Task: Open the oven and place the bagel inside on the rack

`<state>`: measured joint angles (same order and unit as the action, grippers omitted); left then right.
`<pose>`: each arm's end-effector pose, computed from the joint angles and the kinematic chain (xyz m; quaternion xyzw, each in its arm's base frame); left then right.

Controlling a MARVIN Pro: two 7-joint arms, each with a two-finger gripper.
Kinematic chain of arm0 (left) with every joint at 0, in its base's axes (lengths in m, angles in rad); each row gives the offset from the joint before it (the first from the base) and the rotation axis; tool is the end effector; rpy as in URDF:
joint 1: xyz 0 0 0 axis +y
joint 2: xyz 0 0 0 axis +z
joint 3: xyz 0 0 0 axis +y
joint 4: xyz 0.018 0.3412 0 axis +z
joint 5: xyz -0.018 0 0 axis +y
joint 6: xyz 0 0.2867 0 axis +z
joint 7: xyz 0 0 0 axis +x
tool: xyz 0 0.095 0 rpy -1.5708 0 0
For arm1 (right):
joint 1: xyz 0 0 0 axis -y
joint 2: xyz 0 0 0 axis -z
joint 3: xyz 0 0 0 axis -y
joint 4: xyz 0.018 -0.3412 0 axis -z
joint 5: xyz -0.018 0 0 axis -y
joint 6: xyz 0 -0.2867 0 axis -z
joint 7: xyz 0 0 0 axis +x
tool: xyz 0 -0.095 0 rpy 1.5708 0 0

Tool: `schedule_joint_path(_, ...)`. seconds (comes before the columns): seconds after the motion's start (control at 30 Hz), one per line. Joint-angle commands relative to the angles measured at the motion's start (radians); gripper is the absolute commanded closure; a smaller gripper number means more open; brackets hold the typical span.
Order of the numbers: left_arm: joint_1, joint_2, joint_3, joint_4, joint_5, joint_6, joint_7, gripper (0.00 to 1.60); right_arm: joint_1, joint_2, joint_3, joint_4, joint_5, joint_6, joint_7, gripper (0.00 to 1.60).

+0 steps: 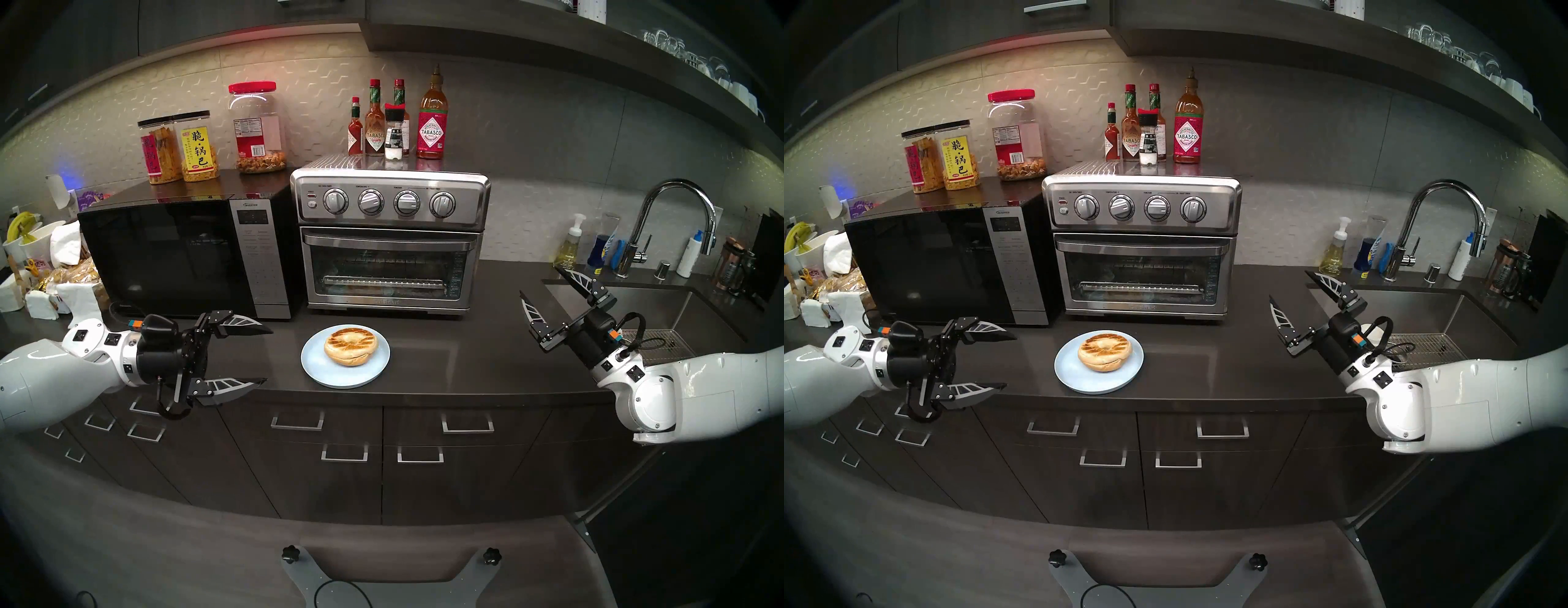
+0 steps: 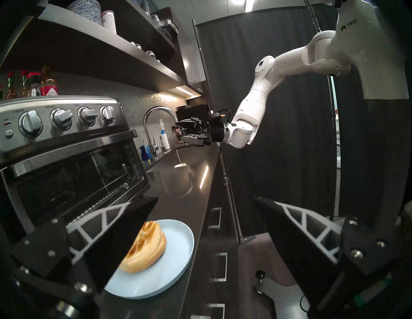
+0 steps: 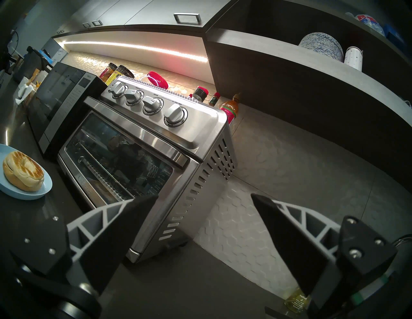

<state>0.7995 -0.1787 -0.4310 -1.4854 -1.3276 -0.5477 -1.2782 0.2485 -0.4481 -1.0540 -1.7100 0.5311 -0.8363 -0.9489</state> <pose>0.3410 0.2351 -0.1616 0.5048 -0.5309 0.5601 0.3867 0.4097 -0.1803 -0.1580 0.4943 0.3022 0.8137 0.0477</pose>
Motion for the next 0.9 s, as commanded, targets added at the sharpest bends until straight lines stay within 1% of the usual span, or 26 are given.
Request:
schedule_joint_path(0.0,-0.068,-0.023,-0.035,0.019,-0.020,0.119,-0.119,0.00,0.015,0.000,0.010,0.000,-0.001,-0.001,-0.001,0.00)
schedule_joint_path(0.13,-0.096,-0.064,-0.049,0.034,-0.033,0.182,-0.186,0.00,0.015,0.001,0.010,0.000,-0.001,-0.001,-0.001,0.00)
schedule_joint_path(0.17,-0.104,-0.075,-0.052,0.039,-0.033,0.210,-0.200,0.00,0.015,0.001,0.010,0.000,-0.001,-0.001,-0.001,0.00)
schedule_joint_path(0.27,-0.125,-0.113,-0.061,0.048,-0.049,0.266,-0.205,0.01,0.016,0.001,0.010,-0.001,-0.001,-0.001,-0.001,0.00)
schedule_joint_path(0.3,-0.130,-0.121,-0.063,0.051,-0.054,0.277,-0.205,0.01,0.016,0.001,0.010,-0.001,-0.001,-0.001,-0.001,0.00)
schedule_joint_path(0.37,-0.138,-0.145,-0.073,0.064,-0.094,0.297,-0.205,0.03,0.016,0.001,0.010,-0.001,-0.001,-0.001,-0.001,0.00)
schedule_joint_path(0.47,-0.139,-0.174,-0.084,0.071,-0.146,0.298,-0.205,0.06,0.017,0.002,0.010,-0.001,-0.001,0.000,0.000,0.00)
schedule_joint_path(0.5,-0.136,-0.187,-0.089,0.081,-0.163,0.277,-0.205,0.07,0.018,0.002,0.010,-0.002,-0.002,0.000,0.000,0.00)
schedule_joint_path(0.53,-0.132,-0.192,-0.090,0.080,-0.177,0.271,-0.205,0.09,0.018,0.002,0.010,-0.002,-0.002,0.000,0.000,0.00)
schedule_joint_path(0.57,-0.123,-0.197,-0.093,0.083,-0.191,0.242,-0.205,0.13,0.018,0.003,0.010,-0.002,-0.002,0.000,0.000,0.00)
schedule_joint_path(0.6,-0.116,-0.198,-0.093,0.081,-0.203,0.228,-0.205,0.14,0.019,0.003,0.010,-0.003,-0.002,0.000,0.001,0.00)
schedule_joint_path(0.67,-0.097,-0.192,-0.093,0.068,-0.222,0.190,-0.205,0.12,0.020,0.004,0.010,-0.003,-0.002,0.001,0.001,0.00)
schedule_joint_path(0.7,-0.097,-0.192,-0.093,0.068,-0.222,0.190,-0.205,0.12,0.020,0.004,0.010,-0.003,-0.002,0.001,0.001,0.00)
schedule_joint_path(0.73,-0.089,-0.185,-0.093,0.061,-0.227,0.167,-0.205,0.13,0.020,0.004,0.009,-0.004,-0.002,0.001,0.002,0.00)
schedule_joint_path(0.77,-0.083,-0.176,-0.093,0.055,-0.229,0.141,-0.205,0.16,0.021,0.005,0.009,-0.004,-0.002,0.002,0.002,0.00)
schedule_joint_path(0.8,-0.078,-0.170,-0.099,0.055,-0.229,0.129,-0.205,0.28,0.021,0.005,0.009,-0.005,-0.002,0.002,0.003,0.00)
schedule_joint_path(0.83,-0.072,-0.160,-0.118,0.070,-0.226,0.109,-0.205,0.41,0.022,0.005,0.009,-0.005,-0.002,0.002,0.003,0.00)
schedule_joint_path(0.87,-0.078,-0.152,-0.113,0.075,-0.224,0.068,-0.205,0.45,0.021,0.005,0.009,-0.005,-0.002,0.002,0.003,0.00)
